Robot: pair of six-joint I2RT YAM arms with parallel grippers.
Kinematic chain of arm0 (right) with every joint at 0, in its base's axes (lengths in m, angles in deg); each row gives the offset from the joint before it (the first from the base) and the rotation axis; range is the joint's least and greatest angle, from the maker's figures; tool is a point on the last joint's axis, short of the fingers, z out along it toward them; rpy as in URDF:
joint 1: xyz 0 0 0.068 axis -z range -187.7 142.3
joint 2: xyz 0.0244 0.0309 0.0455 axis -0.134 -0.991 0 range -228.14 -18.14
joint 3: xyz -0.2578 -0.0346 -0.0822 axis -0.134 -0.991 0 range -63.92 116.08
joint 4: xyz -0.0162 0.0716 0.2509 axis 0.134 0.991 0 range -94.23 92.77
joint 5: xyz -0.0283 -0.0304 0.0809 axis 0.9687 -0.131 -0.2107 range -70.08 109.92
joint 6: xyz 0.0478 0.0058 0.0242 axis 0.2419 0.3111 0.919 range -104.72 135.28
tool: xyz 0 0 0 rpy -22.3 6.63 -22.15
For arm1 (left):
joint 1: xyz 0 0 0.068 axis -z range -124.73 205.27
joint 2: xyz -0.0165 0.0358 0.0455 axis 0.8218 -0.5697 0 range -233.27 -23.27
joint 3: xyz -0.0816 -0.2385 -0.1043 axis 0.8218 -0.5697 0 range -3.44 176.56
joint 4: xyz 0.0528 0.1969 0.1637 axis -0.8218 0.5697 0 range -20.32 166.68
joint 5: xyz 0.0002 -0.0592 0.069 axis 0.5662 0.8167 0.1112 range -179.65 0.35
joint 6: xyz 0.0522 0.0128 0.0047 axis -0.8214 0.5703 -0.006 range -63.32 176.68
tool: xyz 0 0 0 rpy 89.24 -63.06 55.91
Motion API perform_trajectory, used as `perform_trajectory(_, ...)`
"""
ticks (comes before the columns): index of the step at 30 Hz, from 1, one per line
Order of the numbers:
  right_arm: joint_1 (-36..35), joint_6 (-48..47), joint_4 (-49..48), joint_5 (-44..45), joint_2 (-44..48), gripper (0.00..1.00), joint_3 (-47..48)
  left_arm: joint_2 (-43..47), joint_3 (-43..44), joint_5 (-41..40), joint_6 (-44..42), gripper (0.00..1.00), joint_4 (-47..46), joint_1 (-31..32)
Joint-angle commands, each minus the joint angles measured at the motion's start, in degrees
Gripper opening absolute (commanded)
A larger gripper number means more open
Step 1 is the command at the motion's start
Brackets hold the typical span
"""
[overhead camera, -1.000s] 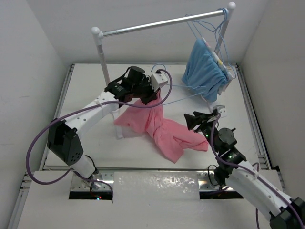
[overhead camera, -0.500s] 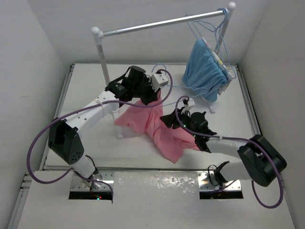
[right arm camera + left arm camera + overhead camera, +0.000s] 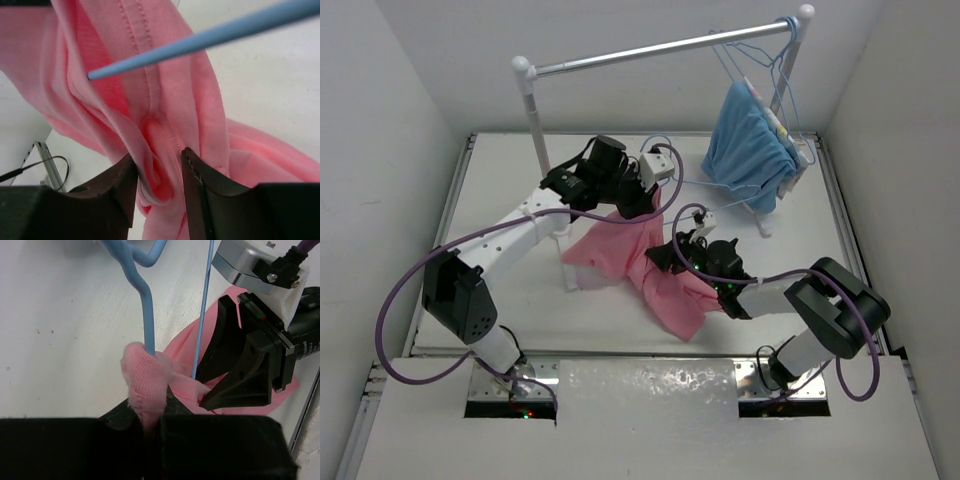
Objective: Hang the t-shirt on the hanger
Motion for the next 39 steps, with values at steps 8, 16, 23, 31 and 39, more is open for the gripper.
perform_trajectory(8,-0.17,-5.88,-0.27,-3.16,15.55,0.62,-10.29,1.91,0.86,-1.24,-1.65,0.0,-1.49,-0.05)
perform_trajectory(16,-0.08,-12.23,18.23,8.17,27.98,0.57,-5.66,3.14,1.38,6.12,-5.25,0.0,1.85,0.22)
perform_trajectory(23,-0.17,-7.22,8.69,10.47,17.89,0.5,-4.33,4.38,0.95,13.43,-5.96,0.0,3.69,0.39)
perform_trajectory(31,-0.61,-2.84,-2.55,5.55,8.91,0.54,-1.51,5.96,-1.87,11.51,-4.65,0.0,0.62,0.48)
perform_trajectory(39,-6.05,-0.28,-7.5,7.65,3.82,0.68,-3.01,4.29,-1.61,7.45,-0.77,0.0,-3.25,0.48)
